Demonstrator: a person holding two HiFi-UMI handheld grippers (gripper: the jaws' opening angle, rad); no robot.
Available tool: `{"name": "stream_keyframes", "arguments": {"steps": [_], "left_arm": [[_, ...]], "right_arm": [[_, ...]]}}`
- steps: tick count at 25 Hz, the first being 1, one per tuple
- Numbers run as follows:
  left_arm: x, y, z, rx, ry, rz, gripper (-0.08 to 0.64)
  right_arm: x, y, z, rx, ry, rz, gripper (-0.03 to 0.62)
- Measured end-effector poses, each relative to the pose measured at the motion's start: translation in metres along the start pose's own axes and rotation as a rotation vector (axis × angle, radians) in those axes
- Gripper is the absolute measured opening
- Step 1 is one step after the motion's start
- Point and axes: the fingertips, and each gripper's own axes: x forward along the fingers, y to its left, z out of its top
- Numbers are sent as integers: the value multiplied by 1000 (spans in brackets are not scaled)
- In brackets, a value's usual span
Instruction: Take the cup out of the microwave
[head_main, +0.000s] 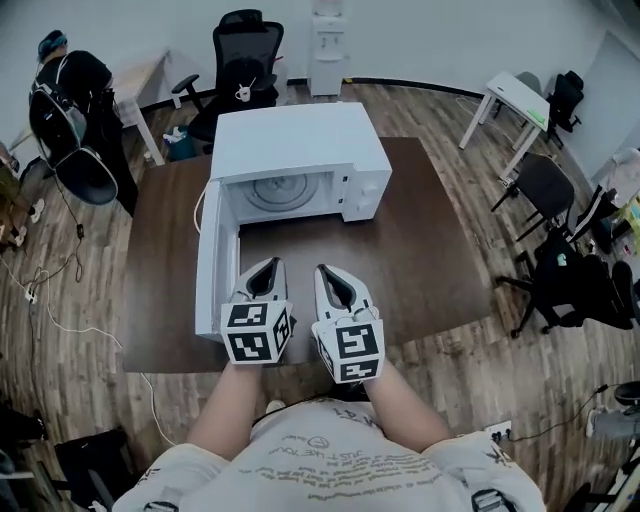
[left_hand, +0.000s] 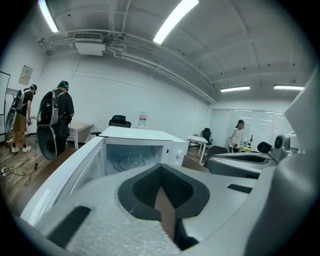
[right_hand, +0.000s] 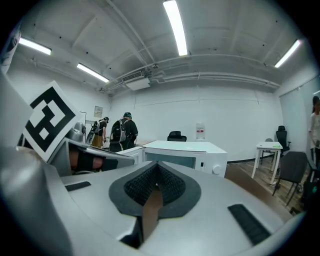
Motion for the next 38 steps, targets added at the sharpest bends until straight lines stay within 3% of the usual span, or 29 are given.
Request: {"name": "stream_keyframes", "arguments": {"steps": [7,18,23,29,38], "left_arm": [[49,29,2,-39,-3,82,11],[130,67,-9,-28,-20,172,14],[178,95,-20,-52,-4,186,81],[231,131,-35,-33,-6,223,91],[289,162,-40,64,8,259,117]], "right_arm": [[33,-23,-4,-5,19,67,8],[82,-65,-27,18,91,96,8],[108,-83,-42,20,133,104,8],[128,-102,-59,2,169,112,8],[134,-126,-102,-22,250,104,8]]}}
